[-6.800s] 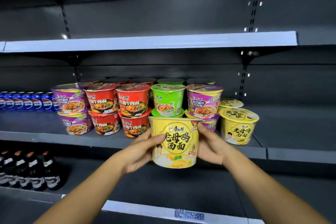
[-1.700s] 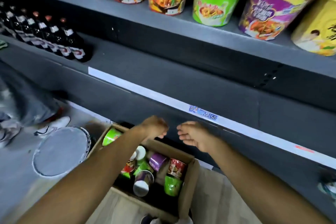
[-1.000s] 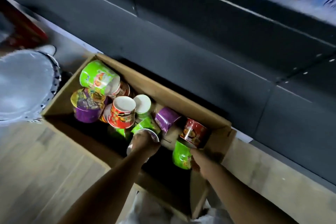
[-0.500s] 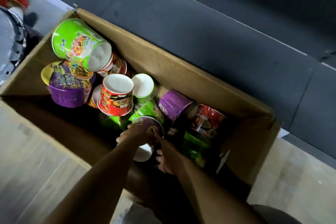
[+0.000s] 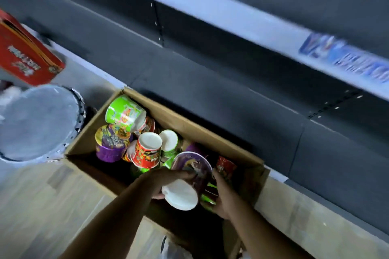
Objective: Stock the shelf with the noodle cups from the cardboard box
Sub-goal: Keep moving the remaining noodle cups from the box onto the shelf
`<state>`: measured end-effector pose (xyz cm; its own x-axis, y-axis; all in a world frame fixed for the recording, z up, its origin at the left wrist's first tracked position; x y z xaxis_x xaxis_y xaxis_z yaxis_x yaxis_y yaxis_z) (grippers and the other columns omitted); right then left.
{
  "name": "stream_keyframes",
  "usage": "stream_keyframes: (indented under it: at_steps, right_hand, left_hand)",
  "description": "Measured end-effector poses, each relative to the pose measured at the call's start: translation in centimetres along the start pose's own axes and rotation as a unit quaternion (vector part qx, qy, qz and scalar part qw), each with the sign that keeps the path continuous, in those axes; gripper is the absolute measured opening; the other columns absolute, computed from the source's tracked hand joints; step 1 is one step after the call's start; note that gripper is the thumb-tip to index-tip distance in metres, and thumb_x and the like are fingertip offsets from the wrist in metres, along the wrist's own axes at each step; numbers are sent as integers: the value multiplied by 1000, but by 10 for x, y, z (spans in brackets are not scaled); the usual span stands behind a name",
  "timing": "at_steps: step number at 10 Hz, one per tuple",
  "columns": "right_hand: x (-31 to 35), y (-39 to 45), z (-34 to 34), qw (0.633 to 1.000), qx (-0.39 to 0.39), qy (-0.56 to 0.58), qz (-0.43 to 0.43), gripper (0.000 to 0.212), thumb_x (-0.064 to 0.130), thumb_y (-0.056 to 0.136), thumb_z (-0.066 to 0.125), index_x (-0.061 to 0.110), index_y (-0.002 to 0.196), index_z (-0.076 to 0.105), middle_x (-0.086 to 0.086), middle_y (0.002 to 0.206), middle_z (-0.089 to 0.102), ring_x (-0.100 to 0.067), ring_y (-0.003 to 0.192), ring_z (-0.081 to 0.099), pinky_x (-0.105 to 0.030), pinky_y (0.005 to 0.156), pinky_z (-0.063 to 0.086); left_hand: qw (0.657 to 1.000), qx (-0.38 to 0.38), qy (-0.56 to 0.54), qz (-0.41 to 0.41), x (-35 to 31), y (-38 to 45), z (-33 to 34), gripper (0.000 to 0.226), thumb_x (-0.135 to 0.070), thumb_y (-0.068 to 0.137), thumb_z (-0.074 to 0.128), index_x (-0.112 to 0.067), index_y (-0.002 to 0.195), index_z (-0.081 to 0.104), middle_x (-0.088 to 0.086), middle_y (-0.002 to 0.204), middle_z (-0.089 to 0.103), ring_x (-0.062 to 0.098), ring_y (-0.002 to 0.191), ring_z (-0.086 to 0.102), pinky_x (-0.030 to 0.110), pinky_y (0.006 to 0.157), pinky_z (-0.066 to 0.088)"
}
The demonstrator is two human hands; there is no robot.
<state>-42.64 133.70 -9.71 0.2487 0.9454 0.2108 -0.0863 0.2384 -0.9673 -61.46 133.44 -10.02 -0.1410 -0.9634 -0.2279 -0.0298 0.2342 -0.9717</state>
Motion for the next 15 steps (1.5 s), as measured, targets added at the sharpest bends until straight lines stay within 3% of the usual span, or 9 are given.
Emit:
stream_keyframes:
  at_steps: [2, 3, 4, 5, 8, 10, 12, 13, 15]
  right_hand:
    - [63, -158, 17, 997, 42, 40, -59, 58, 59, 81, 58, 10, 109, 66, -12, 95, 68, -26, 87, 62, -35, 69, 52]
    - [93, -231, 26, 987, 99, 74, -102, 63, 63, 76, 54, 7, 100, 66, -13, 80, 69, -27, 80, 64, -37, 67, 54]
    - [121, -308, 40, 968, 179, 102, -145, 75, 62, 65, 65, 8, 117, 66, -16, 117, 66, -32, 113, 59, -48, 104, 39]
    - [152, -385, 62, 931, 278, 82, -222, 89, 54, 59, 83, 8, 130, 57, -19, 134, 55, -37, 125, 50, -54, 113, 26]
    - [240, -553, 71, 861, 334, 49, -380, 111, 60, 37, 90, 9, 130, 58, -18, 137, 53, -33, 127, 49, -48, 108, 37]
    - [280, -631, 68, 797, 400, 125, -436, 97, 43, 23, 97, 2, 107, 72, -22, 120, 64, -35, 104, 65, -48, 78, 57]
    - [307, -712, 68, 686, 493, 52, -532, 87, 43, 49, 91, 11, 124, 62, -14, 129, 59, -30, 122, 54, -48, 107, 38]
    - [320, -731, 58, 685, 486, 45, -541, 79, 32, 41, 96, 11, 112, 69, -12, 117, 66, -27, 111, 62, -47, 99, 47]
    - [351, -772, 19, 683, 425, 96, -587, 89, 31, 32, 97, 12, 112, 64, -12, 111, 69, -29, 102, 66, -53, 86, 53]
  left_hand:
    - [992, 97, -15, 80, -88, -179, 4, 74, -43, 32, 95, -21, 98, 72, 1, 103, 73, 19, 104, 65, 34, 90, 53]
    - [980, 166, 17, 104, -120, -252, 7, 73, -49, 27, 94, -20, 90, 72, -1, 91, 72, 11, 78, 67, 22, 70, 52]
    - [972, 196, 42, 124, -147, -316, 3, 82, -53, 18, 93, -19, 87, 65, 0, 90, 65, 12, 77, 62, 25, 74, 52]
    - [948, 259, 73, 169, -177, -378, 11, 82, -56, 28, 92, -16, 93, 62, 3, 91, 61, 13, 81, 56, 28, 83, 50]
    - [861, 385, 78, 324, -268, -544, 41, 64, -56, 42, 88, -17, 91, 76, 6, 94, 72, 20, 86, 67, 33, 81, 50]
    - [819, 416, 63, 390, -303, -621, 70, 72, -53, 38, 89, -17, 99, 74, 10, 106, 69, 26, 96, 64, 41, 89, 47]
    - [756, 527, 17, 388, -328, -678, 102, 69, -51, 70, 75, -13, 126, 57, 15, 126, 59, 32, 115, 56, 45, 100, 43]
    - [732, 542, 14, 412, -339, -700, 117, 75, -53, 68, 76, -13, 130, 57, 17, 130, 57, 34, 115, 57, 47, 99, 45]
    - [763, 423, -10, 489, -369, -729, 143, 83, -59, 55, 81, -19, 125, 61, 18, 131, 58, 38, 117, 57, 51, 95, 48]
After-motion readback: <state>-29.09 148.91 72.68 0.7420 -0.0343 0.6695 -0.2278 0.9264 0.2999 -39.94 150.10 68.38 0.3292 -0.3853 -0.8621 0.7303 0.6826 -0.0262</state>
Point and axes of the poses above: each hand's wrist, its own y-axis towards the middle knuckle, its own z-axis out of the palm, x = y × z, the point moved 9 cm from there along y, towards the middle knuckle
